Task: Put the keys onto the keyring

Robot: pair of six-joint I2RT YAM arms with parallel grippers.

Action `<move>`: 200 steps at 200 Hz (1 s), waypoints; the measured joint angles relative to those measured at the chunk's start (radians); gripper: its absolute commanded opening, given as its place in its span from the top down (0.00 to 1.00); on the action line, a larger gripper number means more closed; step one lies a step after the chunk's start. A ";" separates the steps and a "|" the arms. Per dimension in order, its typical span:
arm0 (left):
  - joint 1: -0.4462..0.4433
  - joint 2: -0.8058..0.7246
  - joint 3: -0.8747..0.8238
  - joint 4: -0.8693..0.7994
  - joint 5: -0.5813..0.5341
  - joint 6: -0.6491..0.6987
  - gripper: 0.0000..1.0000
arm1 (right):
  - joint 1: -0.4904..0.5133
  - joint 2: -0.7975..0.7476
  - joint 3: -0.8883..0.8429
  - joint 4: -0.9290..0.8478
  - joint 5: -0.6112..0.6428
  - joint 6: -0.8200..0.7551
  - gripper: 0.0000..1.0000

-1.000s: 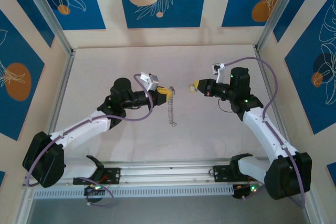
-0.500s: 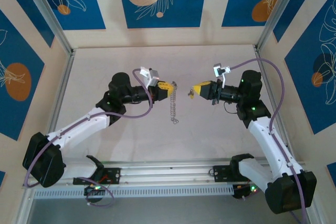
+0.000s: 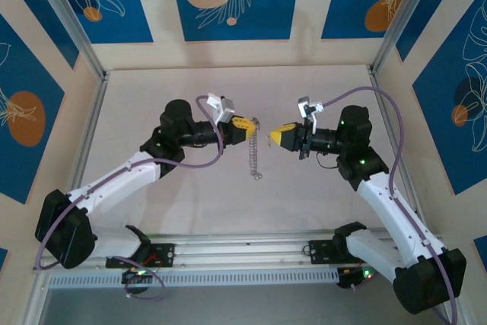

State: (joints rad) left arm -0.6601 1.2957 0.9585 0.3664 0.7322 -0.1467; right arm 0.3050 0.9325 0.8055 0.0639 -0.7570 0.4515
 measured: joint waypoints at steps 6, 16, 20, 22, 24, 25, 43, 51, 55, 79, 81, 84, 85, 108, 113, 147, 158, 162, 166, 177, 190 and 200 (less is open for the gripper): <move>-0.003 0.002 0.002 -0.010 0.000 0.003 1.00 | 0.008 0.000 0.000 0.000 0.011 -0.001 1.00; -0.006 0.003 0.004 -0.022 0.000 0.013 1.00 | 0.018 0.001 0.000 0.000 0.029 -0.004 1.00; -0.008 0.003 0.005 -0.028 0.000 0.017 1.00 | 0.021 0.001 0.000 0.000 0.037 -0.005 1.00; -0.009 0.003 0.005 -0.033 0.000 0.019 1.00 | 0.023 0.001 0.000 0.000 0.041 -0.006 1.00; -0.010 0.003 0.006 -0.034 0.000 0.021 1.00 | 0.024 0.001 0.000 0.000 0.044 -0.006 1.00; -0.010 0.003 0.006 -0.037 0.000 0.023 1.00 | 0.025 0.001 0.001 0.000 0.047 -0.008 1.00; -0.016 0.004 0.010 -0.059 0.000 0.035 1.00 | 0.032 0.003 0.006 0.000 0.078 -0.009 1.00; -0.018 0.004 0.014 -0.068 0.000 0.041 1.00 | 0.036 0.005 0.008 0.001 0.091 -0.009 1.00; -0.019 0.004 0.016 -0.070 0.000 0.042 1.00 | 0.036 0.005 0.008 0.002 0.097 -0.009 1.00; -0.023 0.004 0.022 -0.078 0.001 0.052 1.00 | 0.042 0.019 0.013 0.008 0.124 -0.009 1.00; -0.024 0.004 0.022 -0.078 0.001 0.053 1.00 | 0.042 0.021 0.013 0.010 0.127 -0.008 1.00; -0.024 0.004 0.023 -0.080 0.001 0.053 1.00 | 0.043 0.023 0.013 0.011 0.129 -0.009 1.00; -0.025 0.004 0.023 -0.080 0.000 0.053 1.00 | 0.043 0.023 0.013 0.011 0.130 -0.009 1.00; -0.030 0.012 0.030 -0.095 0.002 0.053 1.00 | 0.056 0.038 0.016 0.018 0.142 -0.009 1.00; -0.031 0.016 0.032 -0.097 0.004 0.053 1.00 | 0.058 0.040 0.018 0.018 0.144 -0.009 1.00; -0.036 0.023 0.037 -0.099 0.008 0.053 1.00 | 0.066 0.040 0.031 0.026 0.153 -0.011 1.00; -0.037 0.023 0.038 -0.099 0.008 0.054 1.00 | 0.069 0.040 0.033 0.026 0.153 -0.012 1.00; -0.037 0.023 0.038 -0.099 0.008 0.056 1.00 | 0.069 0.040 0.034 0.026 0.153 -0.012 1.00; -0.038 0.024 0.038 -0.099 0.008 0.057 1.00 | 0.069 0.040 0.034 0.026 0.153 -0.014 1.00; -0.039 0.024 0.038 -0.099 0.008 0.061 1.00 | 0.069 0.040 0.036 0.025 0.154 -0.017 1.00; -0.039 0.024 0.038 -0.099 0.007 0.068 1.00 | 0.069 0.040 0.037 0.024 0.161 -0.023 1.00; -0.039 0.024 0.038 -0.099 0.007 0.071 1.00 | 0.069 0.040 0.037 0.021 0.169 -0.027 1.00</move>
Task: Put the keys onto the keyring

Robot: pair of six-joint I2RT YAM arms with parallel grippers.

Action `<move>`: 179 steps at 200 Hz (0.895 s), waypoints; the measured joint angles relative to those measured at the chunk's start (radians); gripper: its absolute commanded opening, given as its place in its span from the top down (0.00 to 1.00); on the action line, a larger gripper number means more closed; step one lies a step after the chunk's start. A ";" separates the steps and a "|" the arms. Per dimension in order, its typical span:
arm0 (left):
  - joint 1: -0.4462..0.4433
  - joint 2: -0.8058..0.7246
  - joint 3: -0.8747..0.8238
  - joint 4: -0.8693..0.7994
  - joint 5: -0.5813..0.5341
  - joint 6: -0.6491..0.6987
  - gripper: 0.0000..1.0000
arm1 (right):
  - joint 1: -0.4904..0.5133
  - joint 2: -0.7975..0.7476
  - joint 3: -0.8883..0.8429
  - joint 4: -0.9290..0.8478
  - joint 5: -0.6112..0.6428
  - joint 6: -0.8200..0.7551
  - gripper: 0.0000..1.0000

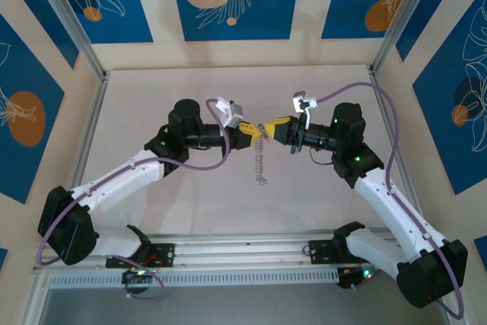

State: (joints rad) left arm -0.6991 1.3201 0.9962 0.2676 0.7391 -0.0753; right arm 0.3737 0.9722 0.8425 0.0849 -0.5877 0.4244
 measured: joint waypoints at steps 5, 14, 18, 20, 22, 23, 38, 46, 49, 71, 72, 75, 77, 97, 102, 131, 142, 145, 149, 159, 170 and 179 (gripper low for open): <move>0.000 0.000 0.000 0.000 0.000 0.001 1.00 | 0.000 0.000 0.000 -0.003 0.006 -0.003 1.00; 0.000 0.000 0.000 0.000 0.000 0.005 1.00 | -0.003 -0.003 0.000 -0.010 0.016 -0.005 1.00; 0.000 0.000 0.000 0.000 0.000 0.007 1.00 | -0.005 -0.006 0.000 -0.012 0.018 -0.005 1.00; 0.000 0.000 0.000 0.000 0.000 0.007 1.00 | -0.006 -0.007 0.000 -0.014 0.020 -0.006 1.00; 0.000 0.000 0.000 0.000 0.000 0.007 1.00 | -0.008 -0.009 0.000 -0.016 0.022 -0.006 1.00; 0.000 0.000 0.000 0.000 0.000 0.008 1.00 | -0.008 -0.010 0.000 -0.017 0.022 -0.006 1.00; 0.000 0.000 0.000 -0.001 -0.005 0.008 1.00 | -0.024 -0.032 0.000 -0.023 0.029 -0.006 1.00; 0.000 0.000 0.000 -0.001 -0.008 0.008 1.00 | -0.032 -0.046 0.000 -0.024 0.032 -0.006 1.00; 0.000 0.000 0.000 -0.001 -0.007 0.008 1.00 | -0.035 -0.051 -0.001 -0.025 0.031 -0.006 1.00; 0.000 0.000 0.000 -0.001 -0.008 0.008 1.00 | -0.043 -0.075 -0.002 -0.025 0.030 -0.006 1.00; 0.000 0.000 0.000 -0.001 -0.008 0.008 1.00 | -0.043 -0.075 -0.003 -0.025 0.030 -0.006 1.00; 0.000 0.000 0.000 -0.001 -0.008 0.008 1.00 | -0.043 -0.077 -0.003 -0.025 0.030 -0.006 1.00; 0.000 0.000 0.000 -0.001 -0.008 0.008 1.00 | -0.043 -0.077 -0.004 -0.025 0.030 -0.006 1.00; 0.000 0.000 0.000 -0.001 -0.008 0.008 1.00 | -0.039 -0.079 -0.014 -0.026 0.027 -0.005 1.00; 0.000 0.000 0.000 -0.001 -0.008 0.008 1.00 | -0.037 -0.079 -0.017 -0.026 0.027 -0.005 1.00; 0.000 0.000 0.010 -0.006 -0.008 0.008 1.00 | -0.020 -0.078 -0.027 -0.030 0.027 -0.002 1.00; 0.000 0.000 0.015 -0.007 -0.008 0.008 1.00 | -0.013 -0.078 -0.027 -0.030 0.027 -0.002 1.00; 0.000 0.000 0.016 -0.006 -0.008 0.008 1.00 | -0.011 -0.078 -0.027 -0.029 0.027 -0.002 1.00; 0.000 0.000 0.017 -0.007 -0.008 0.008 1.00 | -0.008 -0.078 -0.027 -0.029 0.027 -0.002 1.00; 0.000 0.000 0.017 -0.007 -0.008 0.008 1.00 | -0.003 -0.077 -0.027 -0.029 0.027 0.000 1.00; 0.000 0.001 0.017 -0.007 -0.008 0.008 1.00 | 0.000 -0.073 -0.027 -0.028 0.027 0.001 1.00; 0.000 0.002 0.017 -0.007 -0.008 0.008 1.00 | 0.004 -0.068 -0.027 -0.028 0.027 0.001 1.00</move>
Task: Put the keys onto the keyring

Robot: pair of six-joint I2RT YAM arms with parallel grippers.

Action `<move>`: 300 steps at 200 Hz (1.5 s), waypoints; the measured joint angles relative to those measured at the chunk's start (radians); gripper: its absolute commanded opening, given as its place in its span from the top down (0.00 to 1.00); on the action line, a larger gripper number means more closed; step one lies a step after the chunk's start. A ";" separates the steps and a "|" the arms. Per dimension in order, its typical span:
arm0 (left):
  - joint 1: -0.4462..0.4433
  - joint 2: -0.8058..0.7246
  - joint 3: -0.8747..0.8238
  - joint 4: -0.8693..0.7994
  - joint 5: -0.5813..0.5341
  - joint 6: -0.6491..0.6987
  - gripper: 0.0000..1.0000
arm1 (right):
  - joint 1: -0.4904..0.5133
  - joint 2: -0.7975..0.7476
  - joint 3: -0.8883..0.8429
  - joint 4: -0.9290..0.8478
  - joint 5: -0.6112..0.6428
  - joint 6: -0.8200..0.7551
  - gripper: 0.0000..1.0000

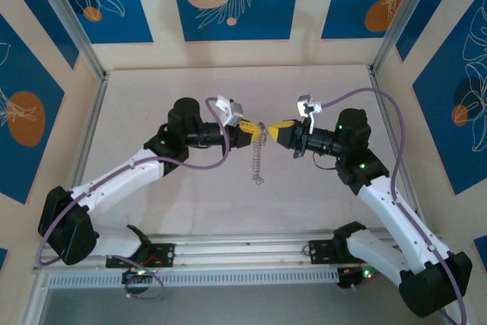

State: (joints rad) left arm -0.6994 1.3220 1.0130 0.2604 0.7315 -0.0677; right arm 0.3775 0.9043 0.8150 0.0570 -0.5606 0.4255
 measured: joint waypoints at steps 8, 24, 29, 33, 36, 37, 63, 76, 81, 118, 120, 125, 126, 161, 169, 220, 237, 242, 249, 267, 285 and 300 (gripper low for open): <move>0.000 0.002 0.000 0.000 0.000 0.000 1.00 | 0.002 0.006 0.000 0.001 0.000 0.000 1.00; -0.002 0.004 0.000 0.000 0.000 0.000 1.00 | 0.003 0.016 0.000 0.003 0.000 0.000 1.00; -0.002 0.004 0.000 -0.001 0.000 0.000 1.00 | 0.003 0.019 0.000 0.003 0.000 0.001 1.00; -0.002 0.004 0.000 -0.001 0.000 0.000 1.00 | 0.005 0.022 0.000 0.003 0.000 0.001 1.00; -0.002 0.004 0.000 -0.001 0.000 0.000 1.00 | 0.005 0.023 0.000 0.004 0.000 0.001 1.00; -0.002 0.004 0.000 -0.001 0.000 0.000 1.00 | 0.006 0.023 0.000 0.004 0.000 0.001 1.00; -0.001 0.004 0.000 -0.003 -0.002 0.000 1.00 | 0.013 0.035 0.000 0.012 0.000 0.004 1.00; -0.002 0.005 0.000 -0.005 -0.003 0.000 1.00 | 0.013 0.039 0.000 0.016 0.000 0.005 1.00; -0.002 0.005 0.000 -0.007 -0.003 0.000 1.00 | 0.013 0.041 0.000 0.019 0.000 0.008 1.00; -0.002 0.006 0.000 -0.008 -0.003 0.000 1.00 | 0.013 0.052 0.000 0.033 0.002 0.011 1.00; -0.002 0.006 0.000 -0.008 -0.004 0.000 1.00 | 0.013 0.053 0.000 0.034 0.003 0.011 1.00; -0.002 0.006 0.000 -0.008 -0.003 0.000 1.00 | 0.013 0.055 0.000 0.034 0.004 0.011 1.00; -0.002 0.006 0.000 -0.008 -0.003 0.000 1.00 | 0.014 0.056 0.000 0.034 0.004 0.011 1.00; -0.002 0.008 0.000 -0.008 -0.006 -0.001 1.00 | 0.014 0.065 0.000 0.034 0.015 0.011 1.00; -0.002 0.008 0.000 -0.007 -0.008 -0.001 1.00 | 0.014 0.065 0.000 0.033 0.018 0.011 1.00; -0.002 0.008 0.000 -0.006 -0.023 -0.001 1.00 | -0.005 0.065 0.000 0.032 0.026 0.016 1.00; -0.002 0.008 0.000 -0.003 -0.027 -0.001 1.00 | -0.013 0.063 -0.009 0.033 0.022 0.021 1.00; -0.002 0.008 0.000 -0.002 -0.029 -0.001 1.00 | -0.015 0.063 -0.012 0.032 0.022 0.023 1.00; -0.002 0.008 0.000 0.000 -0.030 -0.001 1.00 | -0.018 0.063 -0.014 0.032 0.022 0.026 1.00; -0.003 0.008 0.000 0.008 -0.028 -0.001 1.00 | -0.028 0.061 -0.020 0.031 0.031 0.027 1.00; -0.003 0.008 0.000 0.016 -0.028 -0.001 1.00 | -0.037 0.061 -0.026 0.028 0.038 0.027 1.00; -0.003 0.008 0.000 0.022 -0.029 -0.001 1.00 | -0.038 0.061 -0.028 0.024 0.039 0.031 1.00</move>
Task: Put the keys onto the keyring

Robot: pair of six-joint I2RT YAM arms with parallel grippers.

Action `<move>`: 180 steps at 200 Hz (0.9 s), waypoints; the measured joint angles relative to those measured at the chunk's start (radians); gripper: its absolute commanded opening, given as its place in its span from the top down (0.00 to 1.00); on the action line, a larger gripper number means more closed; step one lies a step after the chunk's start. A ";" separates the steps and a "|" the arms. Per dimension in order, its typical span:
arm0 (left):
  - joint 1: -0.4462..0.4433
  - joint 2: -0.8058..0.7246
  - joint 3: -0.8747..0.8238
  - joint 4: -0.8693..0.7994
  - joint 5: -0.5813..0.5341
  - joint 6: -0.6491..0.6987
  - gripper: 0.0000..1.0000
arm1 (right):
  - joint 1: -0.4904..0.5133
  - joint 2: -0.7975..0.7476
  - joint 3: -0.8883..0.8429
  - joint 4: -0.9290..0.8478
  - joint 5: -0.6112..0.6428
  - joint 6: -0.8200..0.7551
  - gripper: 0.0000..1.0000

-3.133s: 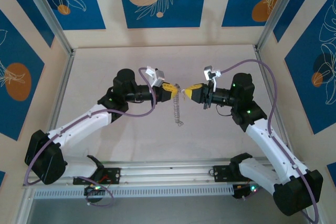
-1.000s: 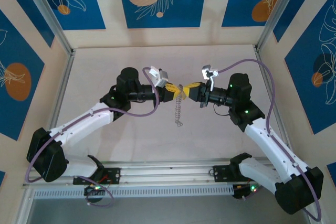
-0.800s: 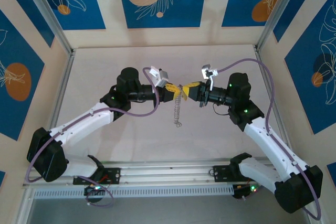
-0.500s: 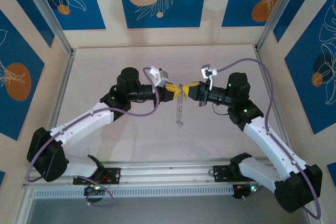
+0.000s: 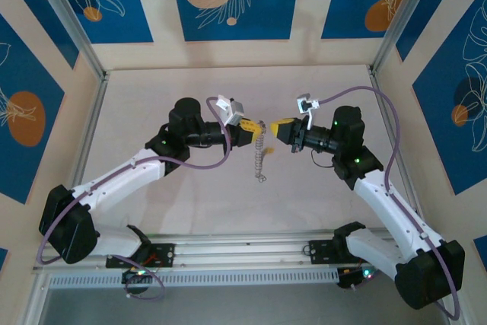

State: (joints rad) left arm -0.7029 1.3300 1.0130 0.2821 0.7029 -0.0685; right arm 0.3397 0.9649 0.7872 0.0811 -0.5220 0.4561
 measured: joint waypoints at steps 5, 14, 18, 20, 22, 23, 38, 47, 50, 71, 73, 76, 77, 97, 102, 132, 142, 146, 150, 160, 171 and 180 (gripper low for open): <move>0.000 0.000 0.000 0.002 0.000 0.000 1.00 | 0.000 -0.001 0.000 0.000 0.000 0.000 1.00; 0.000 0.000 0.000 0.008 0.000 0.000 1.00 | 0.000 -0.002 -0.002 0.002 0.000 0.000 1.00; 0.000 0.000 0.000 0.010 0.000 0.000 1.00 | 0.000 -0.004 -0.003 0.001 0.000 0.002 1.00; 0.000 0.000 0.000 0.011 0.000 0.000 1.00 | 0.000 -0.004 -0.003 0.001 0.000 0.003 1.00; 0.000 0.000 0.000 0.013 0.000 0.000 1.00 | 0.000 -0.005 -0.005 0.001 0.000 0.003 1.00; 0.000 0.000 0.000 0.013 0.000 0.000 1.00 | 0.000 -0.006 -0.005 0.001 0.000 0.003 1.00; 0.000 0.000 0.000 0.016 0.000 0.000 1.00 | 0.000 -0.011 -0.011 0.001 0.000 0.007 1.00; 0.000 0.000 0.000 0.016 -0.001 0.000 1.00 | 0.000 -0.013 -0.014 0.001 0.000 0.007 1.00; 0.000 0.000 0.000 0.016 -0.001 0.000 1.00 | 0.000 -0.013 -0.015 0.001 0.001 0.008 1.00; 0.000 0.000 0.000 0.017 -0.006 0.000 1.00 | -0.004 -0.013 -0.021 0.001 0.020 0.019 1.00; 0.000 0.000 0.000 0.017 -0.006 0.000 1.00 | -0.004 -0.013 -0.022 0.002 0.023 0.020 1.00; 0.000 0.000 0.000 0.017 -0.008 0.000 1.00 | -0.006 -0.014 -0.024 0.001 0.026 0.023 1.00; 0.000 0.000 -0.001 0.017 -0.009 0.000 1.00 | -0.006 -0.014 -0.025 0.000 0.027 0.025 1.00; 0.000 0.000 -0.010 0.025 -0.025 0.000 1.00 | -0.026 -0.020 -0.050 -0.017 0.077 0.053 1.00; 0.000 0.000 -0.015 0.027 -0.028 0.000 1.00 | -0.033 -0.022 -0.057 -0.024 0.089 0.060 1.00; -0.001 -0.004 -0.051 0.032 -0.050 -0.001 1.00 | -0.091 -0.045 -0.119 -0.076 0.174 0.135 0.77; -0.001 -0.008 -0.063 0.032 -0.054 0.000 1.00 | -0.106 -0.056 -0.144 -0.104 0.201 0.179 0.68; -0.001 -0.010 -0.068 0.032 -0.056 -0.001 1.00 | -0.110 -0.060 -0.151 -0.114 0.210 0.179 0.65; -0.001 -0.013 -0.072 0.032 -0.058 -0.001 1.00 | -0.115 -0.064 -0.160 -0.129 0.219 0.201 0.62; -0.001 -0.019 -0.083 0.032 -0.060 0.000 1.00 | -0.120 -0.073 -0.177 -0.172 0.246 0.226 0.58; -0.001 -0.027 -0.095 0.033 -0.061 0.000 1.00 | -0.119 -0.085 -0.195 -0.230 0.272 0.262 0.56; -0.001 -0.032 -0.102 0.034 -0.062 0.000 1.00 | -0.117 -0.093 -0.208 -0.277 0.292 0.283 0.55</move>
State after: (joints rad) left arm -0.7036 1.2976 0.9108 0.3161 0.6411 -0.0689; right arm 0.2222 0.8719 0.5797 -0.1963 -0.2298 0.7395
